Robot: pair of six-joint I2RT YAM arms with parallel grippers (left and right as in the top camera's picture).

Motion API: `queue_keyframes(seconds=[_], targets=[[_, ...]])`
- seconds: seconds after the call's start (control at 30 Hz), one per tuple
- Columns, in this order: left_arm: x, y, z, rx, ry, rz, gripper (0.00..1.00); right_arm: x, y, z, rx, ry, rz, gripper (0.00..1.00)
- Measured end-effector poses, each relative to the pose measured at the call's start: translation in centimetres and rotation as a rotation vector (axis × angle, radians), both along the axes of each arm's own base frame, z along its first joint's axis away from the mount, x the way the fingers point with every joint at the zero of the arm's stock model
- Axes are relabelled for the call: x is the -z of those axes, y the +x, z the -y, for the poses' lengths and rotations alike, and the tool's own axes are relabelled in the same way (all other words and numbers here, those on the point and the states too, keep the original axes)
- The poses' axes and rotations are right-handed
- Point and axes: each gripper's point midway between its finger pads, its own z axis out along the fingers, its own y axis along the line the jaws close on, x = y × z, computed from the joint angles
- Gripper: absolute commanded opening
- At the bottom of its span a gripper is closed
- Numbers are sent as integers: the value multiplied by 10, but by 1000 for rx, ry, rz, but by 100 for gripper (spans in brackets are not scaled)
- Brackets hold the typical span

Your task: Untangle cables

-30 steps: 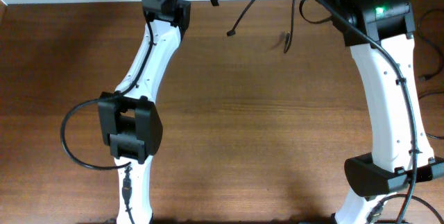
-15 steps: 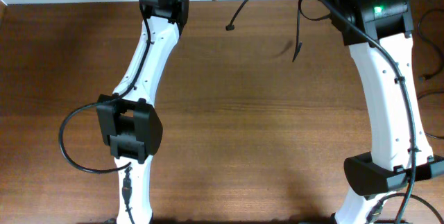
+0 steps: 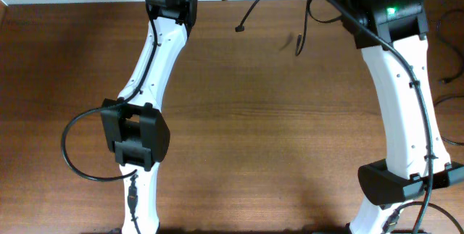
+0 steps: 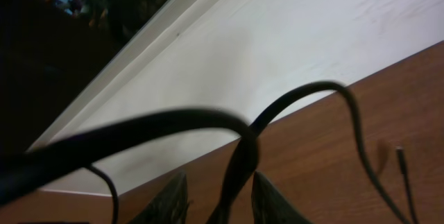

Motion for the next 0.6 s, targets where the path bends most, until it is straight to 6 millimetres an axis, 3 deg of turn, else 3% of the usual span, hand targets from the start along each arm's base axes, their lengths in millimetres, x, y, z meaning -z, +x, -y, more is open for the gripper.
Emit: queue_keyframes(seconds=[0.43, 0.6], targets=[[0, 0, 0, -1, 0, 2, 0, 5, -2, -8, -15, -5, -16, 25], [0, 0, 1, 1, 0, 2, 0, 23, 5, -13, -22, -14, -53, 21]])
